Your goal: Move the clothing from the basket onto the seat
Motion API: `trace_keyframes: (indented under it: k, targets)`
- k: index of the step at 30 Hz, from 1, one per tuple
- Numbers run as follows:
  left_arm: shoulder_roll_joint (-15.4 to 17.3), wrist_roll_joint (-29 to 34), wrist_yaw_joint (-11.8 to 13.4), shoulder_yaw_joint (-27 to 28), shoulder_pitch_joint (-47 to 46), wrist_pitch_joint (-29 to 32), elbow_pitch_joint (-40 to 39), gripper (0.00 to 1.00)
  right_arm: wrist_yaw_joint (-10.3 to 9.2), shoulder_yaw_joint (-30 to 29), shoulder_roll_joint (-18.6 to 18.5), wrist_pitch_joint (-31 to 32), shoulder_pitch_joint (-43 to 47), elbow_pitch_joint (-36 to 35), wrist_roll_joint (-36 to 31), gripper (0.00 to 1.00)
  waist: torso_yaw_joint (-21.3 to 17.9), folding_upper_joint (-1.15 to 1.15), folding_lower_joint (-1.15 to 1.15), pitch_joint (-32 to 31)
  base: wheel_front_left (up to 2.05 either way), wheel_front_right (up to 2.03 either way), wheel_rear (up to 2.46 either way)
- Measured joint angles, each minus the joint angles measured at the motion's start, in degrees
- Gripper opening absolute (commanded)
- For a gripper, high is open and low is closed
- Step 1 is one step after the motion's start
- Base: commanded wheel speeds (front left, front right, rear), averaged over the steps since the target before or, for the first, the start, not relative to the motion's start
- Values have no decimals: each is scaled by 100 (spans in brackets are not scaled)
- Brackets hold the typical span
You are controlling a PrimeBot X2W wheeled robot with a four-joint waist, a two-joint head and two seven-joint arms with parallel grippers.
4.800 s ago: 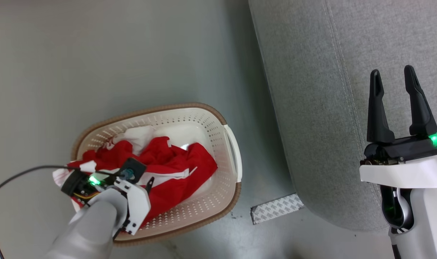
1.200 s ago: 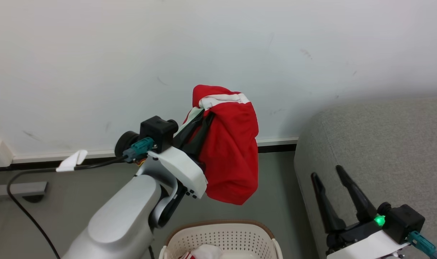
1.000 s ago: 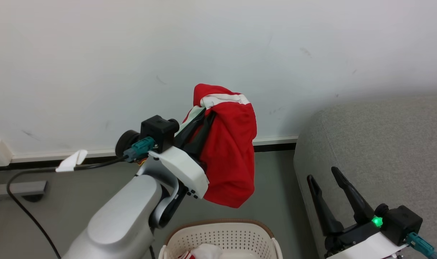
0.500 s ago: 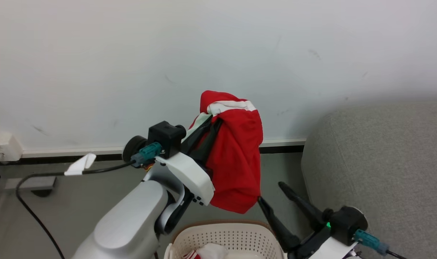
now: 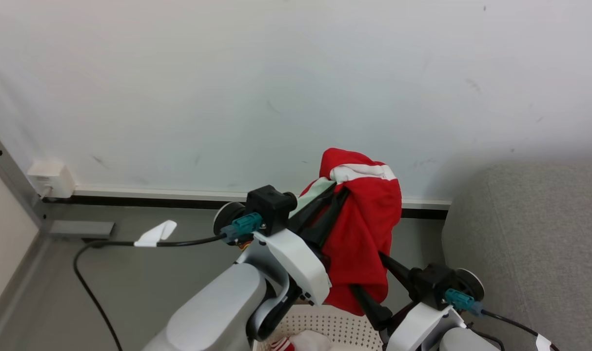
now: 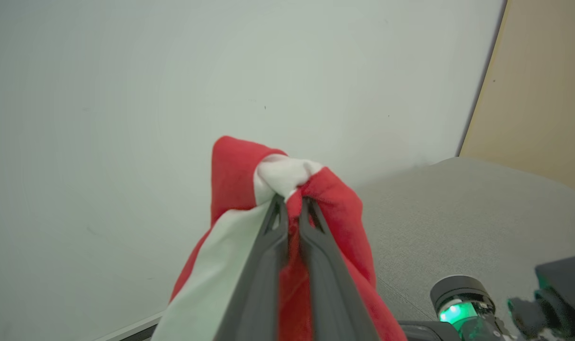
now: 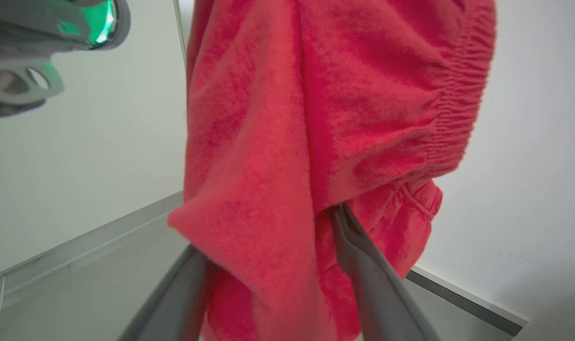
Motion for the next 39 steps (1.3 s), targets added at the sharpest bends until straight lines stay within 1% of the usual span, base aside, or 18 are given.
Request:
trace_keyframes:
  k: [4,7,8,9,10,11,12,19,24,27,31,35,36,37,38,39]
  targets:
    - [-113,-5,-52,-102,10,1,20,0,0,-26,113,0,-144,303,70,100,183,0,0,-37,0,0,0]
    - [-135,-48,-57,-125,20,2,43,0,0,-92,168,0,-174,411,134,100,305,0,0,-68,0,0,0]
    - [-131,-49,-57,-124,23,2,54,0,0,-109,182,0,-174,431,151,81,337,0,0,-77,0,0,0]
    - [-122,-52,-56,-123,27,3,64,0,0,-130,199,0,-175,452,153,49,362,0,0,-89,0,0,0]
    - [-113,-56,-56,-124,30,3,73,0,0,-148,212,0,-175,467,154,40,379,0,0,-100,0,0,0]
    - [-107,-64,-56,-124,31,3,77,0,0,-165,226,0,-174,476,162,15,391,0,0,-110,0,0,0]
    - [-100,-65,-51,-121,32,3,83,0,0,-187,242,0,-174,468,174,0,398,0,0,-117,0,0,0]
    - [-60,-123,1,-83,81,-11,164,0,0,-468,213,0,-108,234,263,0,376,0,0,-129,0,0,0]
    - [11,-179,16,-58,149,-57,205,0,0,-966,-21,0,81,-183,232,0,309,0,0,-86,0,0,0]
    - [48,-194,58,-32,169,-99,214,0,0,-1240,-111,0,225,-452,149,0,216,0,0,-55,0,0,0]
    - [80,-188,89,-59,208,-114,170,0,0,-1592,-129,0,372,-799,32,0,46,0,0,-5,0,0,0]
    - [90,-175,131,-86,261,-151,73,0,0,-1785,-131,0,428,-1031,-51,0,-158,0,0,45,0,0,0]
    - [97,-169,131,-100,268,-157,48,6,0,-1813,-134,0,435,-1083,-55,0,-216,0,0,56,0,0,0]
    - [104,-156,136,-110,278,-179,27,28,0,-1838,-138,0,442,-1120,-55,0,-278,0,0,69,0,0,0]
    - [116,-129,154,-133,284,-192,15,52,0,-1863,-140,0,448,-1137,-46,0,-342,0,0,82,0,0,0]
    - [135,-77,170,-157,289,-204,12,89,0,-1883,-140,1,457,-1169,-8,0,-412,0,0,95,0,0,0]
